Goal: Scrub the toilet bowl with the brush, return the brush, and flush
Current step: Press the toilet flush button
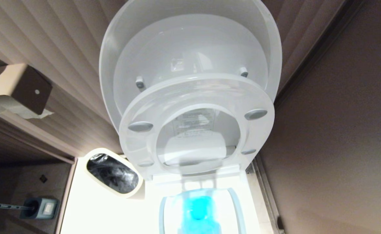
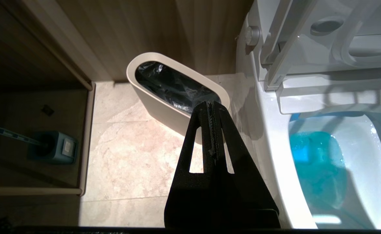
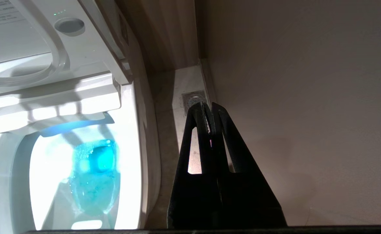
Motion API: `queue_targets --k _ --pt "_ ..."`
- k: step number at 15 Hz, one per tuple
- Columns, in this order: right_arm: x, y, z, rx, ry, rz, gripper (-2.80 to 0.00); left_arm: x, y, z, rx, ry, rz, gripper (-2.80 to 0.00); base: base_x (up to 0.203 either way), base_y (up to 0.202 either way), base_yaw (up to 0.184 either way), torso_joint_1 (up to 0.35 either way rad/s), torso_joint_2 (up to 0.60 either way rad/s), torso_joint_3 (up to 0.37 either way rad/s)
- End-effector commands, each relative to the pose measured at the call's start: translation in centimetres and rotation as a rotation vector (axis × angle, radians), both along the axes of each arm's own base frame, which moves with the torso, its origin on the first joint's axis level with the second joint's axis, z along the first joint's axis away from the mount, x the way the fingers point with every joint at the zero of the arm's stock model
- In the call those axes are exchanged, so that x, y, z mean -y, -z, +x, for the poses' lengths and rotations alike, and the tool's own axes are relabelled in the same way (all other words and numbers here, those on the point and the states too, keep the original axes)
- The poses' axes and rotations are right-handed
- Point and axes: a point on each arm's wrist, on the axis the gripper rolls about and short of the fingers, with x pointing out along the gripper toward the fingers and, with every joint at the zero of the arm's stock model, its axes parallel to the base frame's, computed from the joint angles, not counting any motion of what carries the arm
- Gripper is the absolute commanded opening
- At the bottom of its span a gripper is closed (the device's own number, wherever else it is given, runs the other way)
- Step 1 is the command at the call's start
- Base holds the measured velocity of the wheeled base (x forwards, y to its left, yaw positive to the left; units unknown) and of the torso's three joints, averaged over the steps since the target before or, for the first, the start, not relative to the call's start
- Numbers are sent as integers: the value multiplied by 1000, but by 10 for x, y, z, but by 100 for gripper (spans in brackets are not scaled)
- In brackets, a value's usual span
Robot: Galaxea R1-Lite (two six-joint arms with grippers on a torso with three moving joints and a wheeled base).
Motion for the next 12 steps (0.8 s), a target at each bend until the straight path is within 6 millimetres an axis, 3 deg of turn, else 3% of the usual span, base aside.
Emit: queue_targets --k 1,12 --pt "0 0 0 1 -1 0 -280 0 1 0 -5 1 13 -280 0 0 0 0 0 0" --pt "0 0 0 1 1 0 -280 0 1 0 -2 -1 17 -280 0 0 0 0 0 0"
